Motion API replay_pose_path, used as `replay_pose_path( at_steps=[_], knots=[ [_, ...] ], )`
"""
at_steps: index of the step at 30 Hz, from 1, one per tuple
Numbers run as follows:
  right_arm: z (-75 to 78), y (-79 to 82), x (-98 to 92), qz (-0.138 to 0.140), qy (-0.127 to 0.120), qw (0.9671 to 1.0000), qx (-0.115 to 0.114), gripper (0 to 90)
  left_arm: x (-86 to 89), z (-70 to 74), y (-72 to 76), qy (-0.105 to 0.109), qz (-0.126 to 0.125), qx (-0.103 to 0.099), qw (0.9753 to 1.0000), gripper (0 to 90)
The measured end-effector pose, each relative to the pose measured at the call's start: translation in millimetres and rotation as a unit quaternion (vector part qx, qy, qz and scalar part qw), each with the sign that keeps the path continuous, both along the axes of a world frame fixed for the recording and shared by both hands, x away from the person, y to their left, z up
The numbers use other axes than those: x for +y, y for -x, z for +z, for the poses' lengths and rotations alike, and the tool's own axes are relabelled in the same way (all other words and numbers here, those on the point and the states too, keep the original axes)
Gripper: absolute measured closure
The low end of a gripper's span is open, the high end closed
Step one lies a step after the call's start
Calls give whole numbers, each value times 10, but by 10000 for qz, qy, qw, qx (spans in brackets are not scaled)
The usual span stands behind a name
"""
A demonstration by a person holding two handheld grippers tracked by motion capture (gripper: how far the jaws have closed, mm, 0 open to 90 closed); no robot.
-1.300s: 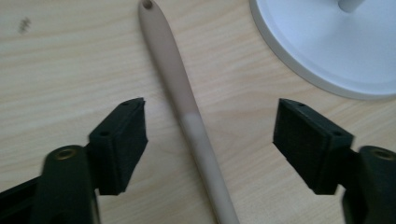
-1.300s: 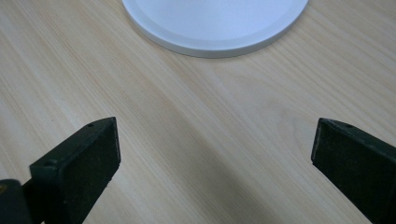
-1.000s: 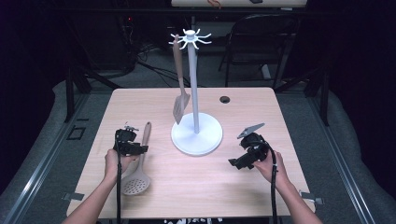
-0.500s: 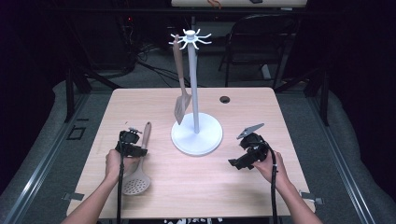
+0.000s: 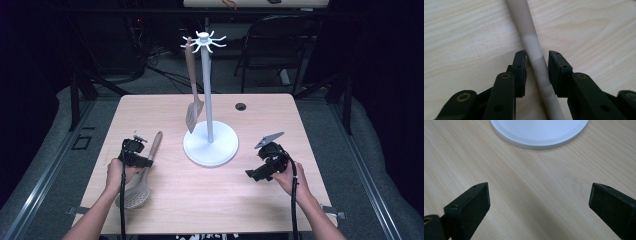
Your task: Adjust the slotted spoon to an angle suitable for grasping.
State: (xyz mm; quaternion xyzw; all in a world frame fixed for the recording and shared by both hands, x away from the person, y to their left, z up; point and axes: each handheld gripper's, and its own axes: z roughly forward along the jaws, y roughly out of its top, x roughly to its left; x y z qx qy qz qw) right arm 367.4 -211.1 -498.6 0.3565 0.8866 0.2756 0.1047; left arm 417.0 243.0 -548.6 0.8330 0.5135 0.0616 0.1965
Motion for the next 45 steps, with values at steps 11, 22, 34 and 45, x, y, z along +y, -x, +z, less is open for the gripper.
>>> replay_pose_path(
  at_steps=[11,22,34,45],
  knots=[
    [1,-3,8,19,43,10000,35,32,83,15,-3,270,51,212,9994,695],
    [5,-2,13,7,45,10000,27,34,-100,7,-143,-248,73,278,9993,662],
    [7,-4,2,-5,21,10000,-6,41,-142,-6,-141,-381,58,301,9988,718],
    [6,-5,-4,-3,-7,10000,-20,44,11,160,4,142,182,-188,9996,754]
  ],
)
